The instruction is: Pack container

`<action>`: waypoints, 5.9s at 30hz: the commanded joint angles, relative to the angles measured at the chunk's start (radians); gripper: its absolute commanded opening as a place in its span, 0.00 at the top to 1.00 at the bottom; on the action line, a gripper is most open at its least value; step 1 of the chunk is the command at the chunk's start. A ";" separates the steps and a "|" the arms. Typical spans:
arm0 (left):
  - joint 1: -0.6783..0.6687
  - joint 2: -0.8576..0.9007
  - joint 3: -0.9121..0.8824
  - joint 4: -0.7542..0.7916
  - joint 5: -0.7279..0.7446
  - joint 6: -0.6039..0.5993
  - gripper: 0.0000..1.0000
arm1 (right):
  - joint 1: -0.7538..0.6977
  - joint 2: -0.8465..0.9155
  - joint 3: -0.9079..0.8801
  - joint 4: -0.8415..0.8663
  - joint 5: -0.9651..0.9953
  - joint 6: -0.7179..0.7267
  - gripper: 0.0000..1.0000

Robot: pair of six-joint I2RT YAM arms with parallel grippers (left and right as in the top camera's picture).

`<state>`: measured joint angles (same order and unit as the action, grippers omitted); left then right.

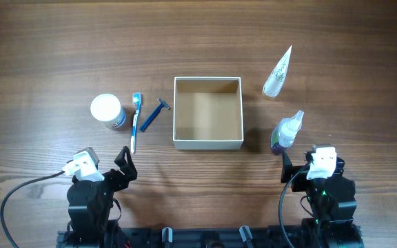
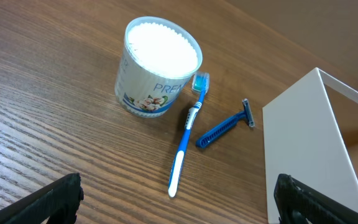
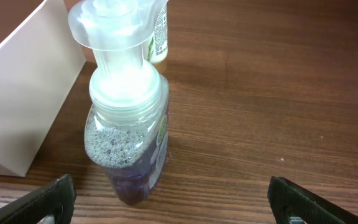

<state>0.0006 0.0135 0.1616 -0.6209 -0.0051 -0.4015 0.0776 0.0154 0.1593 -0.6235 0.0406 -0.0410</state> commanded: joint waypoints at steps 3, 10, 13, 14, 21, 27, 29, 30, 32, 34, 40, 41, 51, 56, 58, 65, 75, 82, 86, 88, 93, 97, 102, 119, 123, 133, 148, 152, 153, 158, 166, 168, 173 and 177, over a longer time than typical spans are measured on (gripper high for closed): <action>-0.005 -0.009 -0.006 0.004 0.005 0.002 0.00 | -0.003 -0.008 0.001 0.003 -0.016 0.017 0.00; -0.005 -0.009 -0.006 0.004 0.005 0.002 0.00 | -0.003 -0.008 0.001 0.003 -0.016 0.017 0.00; -0.005 -0.009 -0.006 0.004 0.005 0.002 0.00 | -0.003 -0.008 0.001 0.003 -0.016 0.017 0.00; -0.005 -0.009 -0.006 0.004 0.005 0.002 0.00 | -0.003 -0.008 0.001 0.003 -0.016 0.017 0.00; -0.005 -0.009 -0.006 0.004 0.005 0.002 0.00 | -0.003 -0.008 0.001 0.003 -0.016 0.017 0.00; -0.005 -0.009 -0.006 0.004 0.005 0.002 0.00 | -0.003 -0.008 0.001 0.003 -0.016 0.017 0.00; -0.005 -0.009 -0.006 0.004 0.005 0.002 0.00 | -0.003 -0.008 0.001 0.003 -0.016 0.017 0.00; -0.005 -0.009 -0.006 0.004 0.005 0.002 0.00 | -0.003 -0.008 0.001 0.003 -0.016 0.017 0.00; -0.005 -0.009 -0.006 0.004 0.005 0.002 0.00 | -0.003 -0.008 0.001 0.003 -0.016 0.017 0.01; -0.005 -0.009 -0.006 0.004 0.005 0.002 0.00 | -0.003 -0.008 0.001 0.003 -0.016 0.018 0.00; -0.005 -0.009 -0.006 0.004 0.005 0.002 0.00 | -0.003 -0.008 0.001 0.003 -0.016 0.017 0.00; -0.005 -0.009 -0.006 0.004 0.005 0.002 0.00 | -0.003 -0.008 0.001 0.003 -0.016 0.017 0.00; -0.005 -0.009 -0.006 0.004 0.005 0.002 0.00 | -0.003 -0.008 0.001 0.012 -0.011 -0.005 0.01; -0.005 -0.009 -0.006 0.004 0.005 0.002 0.00 | -0.003 -0.008 0.000 0.048 -0.051 -0.060 0.00; -0.005 -0.009 -0.006 0.004 0.005 0.002 0.00 | -0.003 -0.008 0.000 0.072 -0.105 -0.060 0.00; -0.005 -0.009 -0.006 0.004 0.005 0.002 0.00 | -0.003 -0.008 -0.004 0.162 -0.448 -0.049 0.00; -0.005 -0.009 -0.006 0.004 0.005 0.002 0.00 | -0.003 0.034 0.135 0.460 -0.475 0.252 0.00; -0.005 -0.009 -0.006 0.004 0.005 0.002 0.00 | -0.003 0.470 0.592 0.277 -0.473 0.185 0.00; -0.005 -0.009 -0.006 0.004 0.005 0.002 0.00 | -0.003 0.791 0.950 -0.013 -0.468 0.115 0.00; -0.005 -0.009 -0.006 0.004 0.005 0.002 0.00 | -0.003 0.925 1.104 -0.136 -0.478 0.127 0.00; -0.005 -0.009 -0.006 0.004 0.005 0.002 0.00 | -0.003 1.159 1.266 -0.209 -0.617 0.153 0.00; -0.005 -0.009 -0.006 0.004 0.005 0.002 0.00 | -0.003 1.295 1.318 -0.212 -0.510 0.254 0.00; -0.005 -0.009 -0.006 0.004 0.005 0.002 0.00 | -0.002 1.415 1.362 -0.234 -0.221 0.383 0.01; -0.005 -0.009 -0.006 0.004 0.005 0.002 0.00 | 0.043 1.647 1.361 -0.307 0.019 0.418 0.20; -0.005 -0.009 -0.006 0.005 0.005 0.002 0.00 | 0.051 1.680 1.361 -0.297 0.020 0.418 0.22; -0.005 -0.009 -0.006 0.004 0.005 0.002 0.00 | 0.054 1.724 1.361 -0.258 0.050 0.436 0.91; -0.005 -0.009 -0.006 0.004 0.005 0.002 0.00 | 0.223 1.332 1.431 -0.324 0.069 0.381 0.96; -0.005 -0.009 -0.006 0.004 0.005 0.002 0.00 | 0.351 1.216 1.439 -0.301 0.069 0.402 0.96; -0.005 -0.009 -0.006 0.004 0.005 0.002 0.00 | 0.380 1.203 1.439 -0.303 0.069 0.421 0.96; -0.005 -0.009 -0.006 0.004 0.005 0.002 0.00 | 0.482 1.237 1.435 -0.352 0.073 0.494 0.96; -0.005 -0.009 -0.006 0.004 0.005 0.002 0.00 | 0.493 1.483 1.435 -0.401 0.132 0.540 0.96; -0.005 -0.009 -0.006 0.004 0.005 0.002 0.00 | 0.493 1.539 1.435 -0.388 0.158 0.541 0.96; -0.005 -0.009 -0.006 0.004 0.005 0.002 0.00 | 0.493 1.628 1.435 -0.357 0.249 0.542 0.96; -0.005 -0.009 -0.006 0.004 0.005 0.002 0.00 | 0.493 1.682 1.435 -0.348 0.302 0.575 0.96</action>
<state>0.0006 0.0128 0.1577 -0.6209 -0.0051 -0.4015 0.5678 1.6695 1.5780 -0.9909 0.2398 0.4885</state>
